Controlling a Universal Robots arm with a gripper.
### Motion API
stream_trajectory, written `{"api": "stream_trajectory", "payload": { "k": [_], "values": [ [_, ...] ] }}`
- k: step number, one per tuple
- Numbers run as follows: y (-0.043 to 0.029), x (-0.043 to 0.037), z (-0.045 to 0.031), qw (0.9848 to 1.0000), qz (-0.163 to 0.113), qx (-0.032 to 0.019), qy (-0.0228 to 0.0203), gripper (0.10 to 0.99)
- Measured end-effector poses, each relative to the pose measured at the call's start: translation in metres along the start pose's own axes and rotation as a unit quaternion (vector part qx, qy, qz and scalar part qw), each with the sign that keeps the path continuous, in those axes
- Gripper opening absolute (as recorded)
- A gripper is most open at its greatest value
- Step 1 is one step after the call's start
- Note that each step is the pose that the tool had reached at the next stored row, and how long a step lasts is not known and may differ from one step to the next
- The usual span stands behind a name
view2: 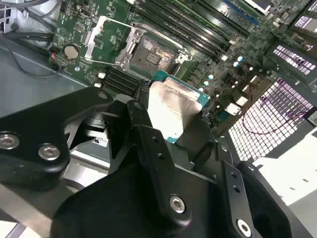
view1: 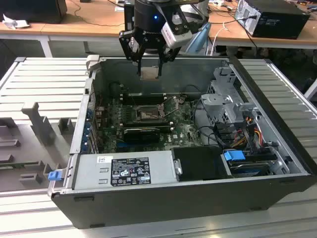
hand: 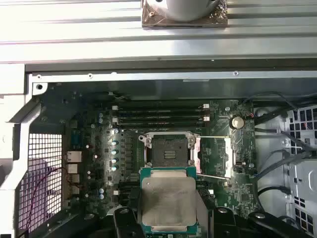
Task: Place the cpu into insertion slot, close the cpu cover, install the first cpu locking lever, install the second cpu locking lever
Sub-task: 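Place the cpu into insertion slot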
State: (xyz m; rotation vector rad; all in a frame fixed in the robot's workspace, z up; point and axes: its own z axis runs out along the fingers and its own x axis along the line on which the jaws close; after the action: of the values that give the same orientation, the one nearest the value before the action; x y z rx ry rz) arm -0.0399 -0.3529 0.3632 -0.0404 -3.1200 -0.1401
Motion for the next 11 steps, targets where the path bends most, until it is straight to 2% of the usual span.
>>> {"api": "stream_trajectory", "payload": {
  "k": [8, 11],
  "values": [
    [0.0000, 0.0000, 0.0000, 0.9991, 0.041, 0.0004, -0.0037, 0.525],
    [0.0000, 0.0000, 0.0001, 0.9988, 0.049, 0.0002, -0.0044, 0.525]
  ]
}}
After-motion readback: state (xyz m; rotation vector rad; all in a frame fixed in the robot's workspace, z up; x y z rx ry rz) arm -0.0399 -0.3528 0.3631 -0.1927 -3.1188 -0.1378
